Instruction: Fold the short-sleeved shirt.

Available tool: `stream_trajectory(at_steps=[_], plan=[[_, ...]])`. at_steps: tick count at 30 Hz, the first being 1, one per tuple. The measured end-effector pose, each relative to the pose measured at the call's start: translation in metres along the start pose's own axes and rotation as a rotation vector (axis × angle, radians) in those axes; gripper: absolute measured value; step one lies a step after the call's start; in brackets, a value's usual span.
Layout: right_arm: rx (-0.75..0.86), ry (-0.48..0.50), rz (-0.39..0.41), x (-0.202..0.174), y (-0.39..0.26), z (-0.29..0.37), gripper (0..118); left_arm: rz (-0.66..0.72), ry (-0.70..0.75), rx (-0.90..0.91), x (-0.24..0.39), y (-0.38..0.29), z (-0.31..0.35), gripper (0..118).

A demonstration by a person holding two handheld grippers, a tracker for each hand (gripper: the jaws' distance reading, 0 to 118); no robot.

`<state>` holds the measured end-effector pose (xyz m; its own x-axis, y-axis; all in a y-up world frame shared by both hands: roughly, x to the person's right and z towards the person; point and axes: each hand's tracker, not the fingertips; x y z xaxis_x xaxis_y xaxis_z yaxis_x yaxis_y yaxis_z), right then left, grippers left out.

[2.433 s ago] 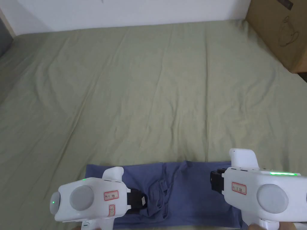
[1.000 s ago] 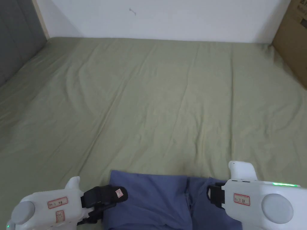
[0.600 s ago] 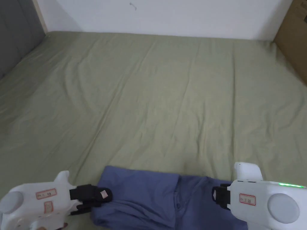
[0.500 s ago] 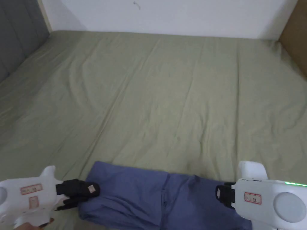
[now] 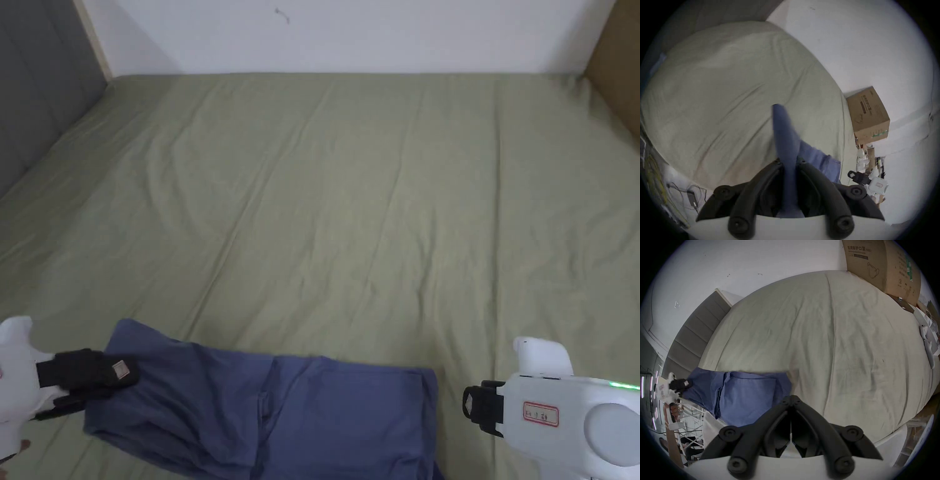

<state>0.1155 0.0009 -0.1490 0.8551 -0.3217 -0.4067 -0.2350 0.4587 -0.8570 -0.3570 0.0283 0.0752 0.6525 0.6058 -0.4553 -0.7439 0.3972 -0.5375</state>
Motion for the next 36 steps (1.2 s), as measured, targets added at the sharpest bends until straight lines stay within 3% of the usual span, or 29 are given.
stream_trajectory(at_steps=[4, 7, 11, 19, 21, 23, 24, 25, 26, 28, 30, 33, 34, 36], plan=[[0.016, 0.0, -0.021, 0.012, -0.002, 0.006, 0, -0.176, -0.007, 0.027, 0.098, -0.01, 0.0, 11], [0.032, -0.002, -0.048, 0.023, -0.003, 0.011, 0, -0.266, -0.098, -0.012, 0.153, -0.026, -0.019, 11], [0.048, -0.005, -0.078, 0.04, -0.007, 0.018, 0, -0.367, -0.191, -0.165, 0.199, -0.055, -0.071, 11], [0.054, -0.031, -0.152, 0.072, -0.017, 0.026, 0, -0.497, -0.185, -0.457, 0.233, -0.127, -0.167, 13], [0.05, -0.031, -0.167, 0.08, -0.02, 0.027, 0, -0.519, -0.173, -0.495, 0.231, -0.136, -0.175, 34], [0.051, -0.031, -0.202, 0.087, -0.022, 0.027, 0, -0.515, -0.237, -0.549, 0.23, -0.141, -0.174, 81], [0.05, -0.031, -0.209, 0.089, -0.022, 0.027, 0, -0.511, -0.258, -0.564, 0.227, -0.141, -0.174, 99], [0.05, -0.035, -0.214, 0.09, -0.022, 0.026, 0, -0.512, -0.242, -0.545, 0.225, -0.14, -0.172, 111], [0.05, -0.04, -0.218, 0.09, -0.023, 0.026, 0, -0.517, -0.234, -0.525, 0.224, -0.137, -0.167, 111], [0.048, -0.039, -0.216, 0.089, -0.023, 0.026, 0, -0.496, -0.213, -0.463, 0.222, -0.123, -0.154, 104], [0.046, -0.035, -0.211, 0.087, -0.023, 0.026, 0, -0.429, -0.252, -0.403, 0.211, -0.106, -0.139, 83], [0.045, -0.03, -0.202, 0.083, -0.023, 0.024, 0, -0.351, -0.211, -0.331, 0.194, -0.084, -0.123, 14], [0.044, -0.027, -0.2, 0.082, -0.023, 0.023, 0, -0.349, -0.163, -0.312, 0.185, -0.081, -0.125, 4], [0.044, -0.021, -0.196, 0.079, -0.023, 0.022, 0, -0.349, -0.117, -0.306, 0.171, -0.076, -0.133, 3]])
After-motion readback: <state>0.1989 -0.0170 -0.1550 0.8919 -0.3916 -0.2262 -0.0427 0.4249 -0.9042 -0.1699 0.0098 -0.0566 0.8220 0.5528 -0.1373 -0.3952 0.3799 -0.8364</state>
